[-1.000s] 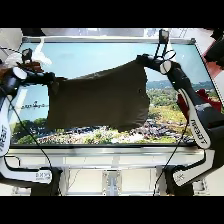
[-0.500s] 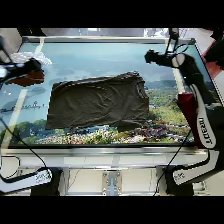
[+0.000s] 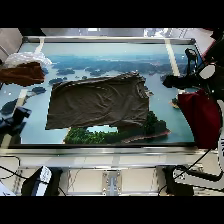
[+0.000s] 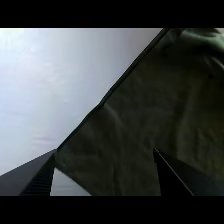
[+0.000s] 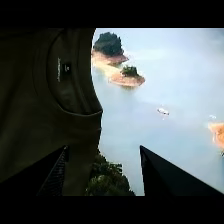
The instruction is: Fold the shirts.
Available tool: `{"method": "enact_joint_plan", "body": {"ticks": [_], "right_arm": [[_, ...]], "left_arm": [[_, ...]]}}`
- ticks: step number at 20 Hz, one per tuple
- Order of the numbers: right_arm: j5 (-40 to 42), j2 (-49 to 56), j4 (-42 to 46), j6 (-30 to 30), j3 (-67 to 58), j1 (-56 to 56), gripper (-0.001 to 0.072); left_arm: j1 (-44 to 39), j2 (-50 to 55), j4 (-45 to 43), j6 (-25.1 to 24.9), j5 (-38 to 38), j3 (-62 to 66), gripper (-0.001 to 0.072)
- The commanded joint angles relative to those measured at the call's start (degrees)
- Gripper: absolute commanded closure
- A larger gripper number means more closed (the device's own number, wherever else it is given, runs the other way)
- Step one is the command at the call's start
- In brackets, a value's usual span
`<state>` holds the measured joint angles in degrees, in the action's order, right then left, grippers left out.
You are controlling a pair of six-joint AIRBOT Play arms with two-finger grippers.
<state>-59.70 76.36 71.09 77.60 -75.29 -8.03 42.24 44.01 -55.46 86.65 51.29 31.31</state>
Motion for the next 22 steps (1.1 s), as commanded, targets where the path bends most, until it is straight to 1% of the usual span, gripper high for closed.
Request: {"method": "enact_joint_plan", "body": {"ticks": [1, 3, 5, 6, 9, 11, 12, 13, 14, 15, 19, 22], "right_arm": [[1.2, -2.64, -0.83, -0.87, 3.3, -0.48, 0.0227], [2.23, -3.13, -1.49, -0.87, 3.3, -0.48, 0.0227], [2.23, -3.21, -3.06, -1.53, 3.26, -0.48, 0.0226], [2.05, -3.3, -3.98, -2.21, 3.26, -0.48, 0.0227], [2.05, -3.52, -5.81, -2.32, 3.26, -0.48, 0.0226], [2.05, -3.52, -6.56, -2.32, 3.26, -0.48, 0.0226], [2.05, -3.52, -6.99, -2.32, 3.26, -0.48, 0.0226], [2.05, -3.52, -7.67, -2.32, 3.26, -0.48, 0.0227], [2.05, -3.52, -8.41, -2.32, 3.26, -0.48, 0.0226], [2.05, -3.52, -9.05, -2.32, 3.26, -0.48, 0.0226], [2.03, -3.52, -9.97, -2.29, 3.26, -0.48, 0.0227], [2.03, -3.52, -10.99, -2.29, 3.26, -0.48, 0.0227]], "left_arm": [[6.97, -0.26, 5.01, 0.66, 6.84, -7.45, 0.0009], [9.94, 4.09, 5.22, -1.38, 10.84, -7.45, 0.001], [11.76, 9.92, 7.67, -5.95, 14.29, -7.45, 0.001], [12.2, 12.81, 9.33, -7.65, 13.92, -7.43, 0.001], [12.28, 17.66, 12.9, -9.4, 10.19, -7.43, 0.001], [12.26, 18.29, 19.58, -14.34, 8.44, -7.43, 0.001], [12.26, 18.38, 22.38, -15.41, 7.41, -7.43, 0.001], [12.24, 18.38, 23.15, -15.54, 6.1, -7.43, 0.0011], [12.04, 18.4, 22.21, -15.56, 5.22, -7.43, 0.0032], [11.89, 18.4, 21.03, -15.56, 5.18, -7.43, 0.0073], [11.45, 18.58, 19.91, -15.54, 5.07, -7.43, 0.0091], [8.15, 21.53, 18.84, -15.54, 5.2, -7.43, 0.0091]]}}
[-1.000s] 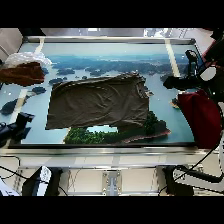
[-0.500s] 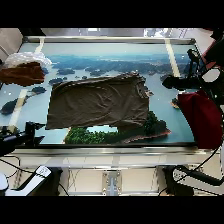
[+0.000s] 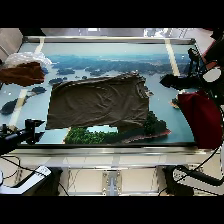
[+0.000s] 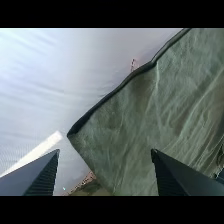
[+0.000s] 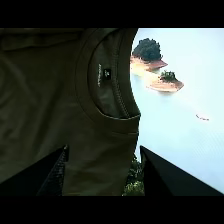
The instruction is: Fold the shirts.
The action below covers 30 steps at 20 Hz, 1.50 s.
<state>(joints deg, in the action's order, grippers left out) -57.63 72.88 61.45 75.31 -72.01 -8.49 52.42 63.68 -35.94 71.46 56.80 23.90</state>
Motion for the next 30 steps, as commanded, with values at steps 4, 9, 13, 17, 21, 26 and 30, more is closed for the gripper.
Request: {"method": "enact_joint_plan", "body": {"ticks": [4, 9, 13, 17, 21, 26, 30], "right_arm": [[-0.59, -0.39, -2.78, 0.0, -0.02, -0.02, 0.0227], [-0.63, -1.99, -2.75, 0.0, -0.26, -0.02, 0.0227], [-0.92, -2.58, -2.73, 0.04, -0.24, -0.02, 0.0227], [-2.25, -2.89, 6.62, 2.27, 1.55, -0.13, 0.0227], [-3.15, -2.75, 0.52, 7.52, 16.68, -2.97, 0.0226], [-4.11, 1.4, -12.85, 2.64, 27.76, -3.37, 0.0192], [-2.23, 6.58, -19.47, 0.48, 27.85, -3.26, 0.0194]], "left_arm": [[-6.95, 5.92, 0.79, -0.37, -5.14, 0.22, 0.009], [-9.51, 6.1, 4.0, -0.37, -9.07, 0.24, 0.0229], [-12.11, 6.1, 6.88, -4.09, -9.05, 0.52, 0.0693], [-12.46, 6.08, 9.77, -5.09, -9.03, 0.81, 0.0693], [-12.46, 6.08, 9.81, -5.09, -8.52, 0.92, 0.0693], [-12.44, 6.08, 9.86, -7.43, -7.04, 0.92, 0.0693], [-12.44, 6.08, 9.84, -7.87, -6.6, 0.9, 0.0693]]}}
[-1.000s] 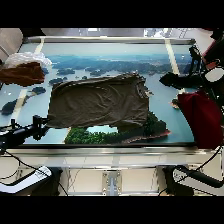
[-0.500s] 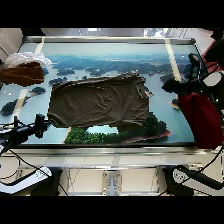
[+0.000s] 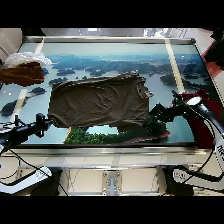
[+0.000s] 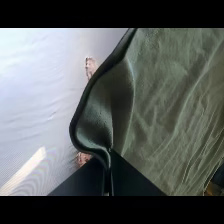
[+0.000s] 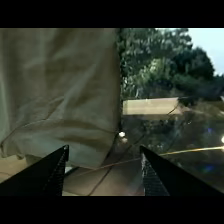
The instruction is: Fold the shirts.
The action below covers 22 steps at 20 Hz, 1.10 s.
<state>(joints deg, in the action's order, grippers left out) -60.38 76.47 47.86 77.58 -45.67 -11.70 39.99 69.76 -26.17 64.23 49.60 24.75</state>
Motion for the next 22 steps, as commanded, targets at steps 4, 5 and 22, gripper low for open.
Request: {"method": "enact_joint_plan", "body": {"ticks": [4, 5, 22], "right_arm": [[1.36, 6.47, -7.08, -1.97, 1.51, -0.04, 0.0196], [1.84, 6.97, -8.28, -2.82, 1.51, -0.04, 0.0196], [1.55, 3.67, -18.47, -8.28, -9.92, 7.32, 0.0696]], "left_arm": [[0.0, 0.0, 0.09, -0.63, 0.57, 0.04, 0.0693], [0.0, 0.0, 0.09, -0.63, 0.57, 0.04, 0.0693], [0.52, -6.19, 0.09, -3.87, 9.62, 8.31, 0.0693]]}}
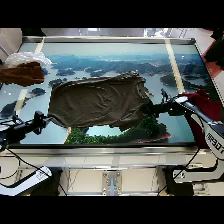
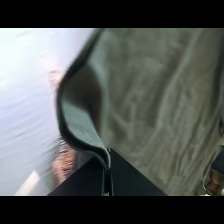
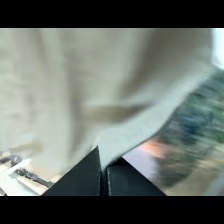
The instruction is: Fold the shirts.
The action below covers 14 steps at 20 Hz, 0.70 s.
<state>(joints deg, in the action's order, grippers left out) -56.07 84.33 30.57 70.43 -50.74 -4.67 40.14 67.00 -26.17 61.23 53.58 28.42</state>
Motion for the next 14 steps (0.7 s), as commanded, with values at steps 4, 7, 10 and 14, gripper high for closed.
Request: {"method": "enact_joint_plan", "body": {"ticks": [4, 7, 10, 14], "right_arm": [[-7.26, -20.72, 7.04, -0.87, -16.35, -0.94, 0.0696], [-8.37, -33.09, 10.82, 1.09, -24.9, -3.32, 0.0696], [-8.39, -40.81, 12.94, 1.09, -34.05, -3.74, 0.0698], [-8.24, -41.53, 16.22, 1.09, -44.83, -3.74, 0.0698]], "left_arm": [[4.35, -15.67, 0.11, -0.79, 12.39, 20.65, 0.0694], [10.03, -25.16, 0.11, -0.28, 11.82, 32.46, 0.0694], [11.5, -29.46, 0.55, 0.46, 12.31, 42.75, 0.0694], [11.47, -28.79, 0.81, 0.42, 16.63, 55.25, 0.0696]]}}
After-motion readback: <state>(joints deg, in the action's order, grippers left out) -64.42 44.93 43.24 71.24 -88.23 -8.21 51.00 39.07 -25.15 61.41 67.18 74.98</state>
